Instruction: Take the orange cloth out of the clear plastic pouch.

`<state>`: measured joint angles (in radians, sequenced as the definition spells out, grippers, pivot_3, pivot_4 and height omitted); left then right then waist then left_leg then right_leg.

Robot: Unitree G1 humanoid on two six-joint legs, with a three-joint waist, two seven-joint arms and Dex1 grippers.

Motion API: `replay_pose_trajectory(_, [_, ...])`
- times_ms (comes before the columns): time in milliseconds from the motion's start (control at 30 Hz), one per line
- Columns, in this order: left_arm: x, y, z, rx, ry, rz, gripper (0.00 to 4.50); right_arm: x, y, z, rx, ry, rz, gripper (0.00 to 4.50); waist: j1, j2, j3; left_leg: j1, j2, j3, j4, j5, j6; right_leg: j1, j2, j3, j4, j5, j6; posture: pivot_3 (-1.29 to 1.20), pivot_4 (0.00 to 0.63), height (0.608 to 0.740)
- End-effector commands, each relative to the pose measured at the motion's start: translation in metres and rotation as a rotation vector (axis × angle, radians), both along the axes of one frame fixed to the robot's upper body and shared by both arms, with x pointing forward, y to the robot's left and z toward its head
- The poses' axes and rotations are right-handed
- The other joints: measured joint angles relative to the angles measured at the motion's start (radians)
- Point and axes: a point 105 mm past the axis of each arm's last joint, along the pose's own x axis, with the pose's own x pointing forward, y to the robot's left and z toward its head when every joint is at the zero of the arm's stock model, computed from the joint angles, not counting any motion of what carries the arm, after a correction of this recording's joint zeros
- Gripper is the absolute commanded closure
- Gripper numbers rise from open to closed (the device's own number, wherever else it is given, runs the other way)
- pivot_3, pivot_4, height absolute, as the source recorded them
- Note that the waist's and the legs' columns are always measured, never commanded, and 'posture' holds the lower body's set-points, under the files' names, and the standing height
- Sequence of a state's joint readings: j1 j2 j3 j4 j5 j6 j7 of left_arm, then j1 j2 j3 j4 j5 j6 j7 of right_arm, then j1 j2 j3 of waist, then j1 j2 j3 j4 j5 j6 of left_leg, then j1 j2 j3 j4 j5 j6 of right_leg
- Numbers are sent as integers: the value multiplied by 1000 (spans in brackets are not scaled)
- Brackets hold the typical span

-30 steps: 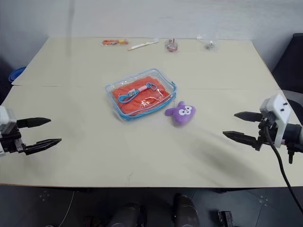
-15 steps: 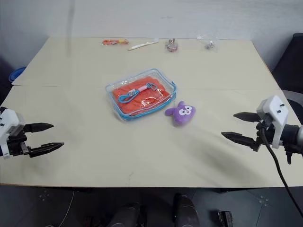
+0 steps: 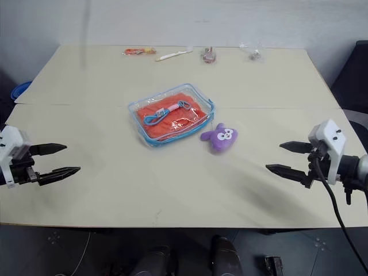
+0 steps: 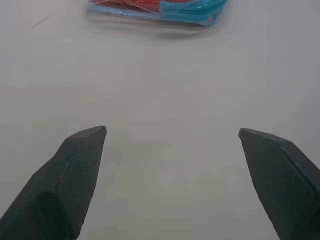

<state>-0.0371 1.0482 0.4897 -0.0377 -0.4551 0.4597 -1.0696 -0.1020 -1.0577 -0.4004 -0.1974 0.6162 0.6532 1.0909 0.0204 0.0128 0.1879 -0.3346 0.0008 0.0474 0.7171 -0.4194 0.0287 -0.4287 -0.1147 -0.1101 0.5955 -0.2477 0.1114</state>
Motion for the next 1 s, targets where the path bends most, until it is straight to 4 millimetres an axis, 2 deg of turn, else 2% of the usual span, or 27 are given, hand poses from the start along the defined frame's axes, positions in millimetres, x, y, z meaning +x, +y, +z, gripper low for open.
replay_pose_trajectory(33, [2, -8, 10, 15, -50, -20, 0, -1, 1, 15, 9, -65, 2, 28, 0, 0, 0, 0, 0, 0, 0, 0, 0, 0, 0, 0, 0, 0, 0, 0, 150, 740])
replay_pose_trajectory(167, [7, -15, 11, -13, -67, 5, 0, 1, 8, 13, 6, -85, 5, 28, 0, 0, 0, 0, 0, 0, 0, 0, 0, 0, 0, 0, 0, 0, 0, 0, 150, 740])
replay_pose_trajectory(300, [34, -57, 20, -213, -130, 10, 0, -1, 45, 13, 92, -138, 46, 28, 7, 0, 0, 0, 0, -2, 3, 0, 0, 1, 0, 0, 2, 0, 0, 0, 150, 740])
replay_pose_trajectory(400, [55, -96, 14, -235, -134, -18, 0, -4, 77, 10, 160, -163, 76, 28, 7, -1, 0, -1, -2, -3, 4, 0, 0, 1, -1, 1, 4, 1, 1, 0, 150, 740])
replay_pose_trajectory(467, [70, -117, 18, -305, -129, -44, 0, -4, 100, 13, 223, -186, 82, 28, 6, -2, -1, 0, -4, -3, 5, 0, 0, 1, -1, 1, 4, 1, 1, 0, 150, 740])
replay_pose_trajectory(600, [103, -145, 27, -282, -155, -83, 0, -6, 134, 18, 280, -224, 89, 28, 3, -1, -1, -1, -6, -3, 5, 1, -1, 0, 1, 0, 5, 1, 1, 0, 150, 740])
replay_pose_trajectory(800, [149, -168, 35, -185, -207, -76, 0, -10, 155, 30, 288, -266, 111, 28, 3, -2, -1, -1, -7, 5, 4, 1, -1, 0, 2, -1, 3, 1, 1, 0, 150, 740])
replay_pose_trajectory(1000, [176, -185, 19, -100, -172, -69, 0, -9, 157, 34, 284, -290, 101, 28, 4, -2, -1, -2, -7, 6, 3, 1, -1, 0, 2, -2, 1, 1, 1, 0, 150, 740])
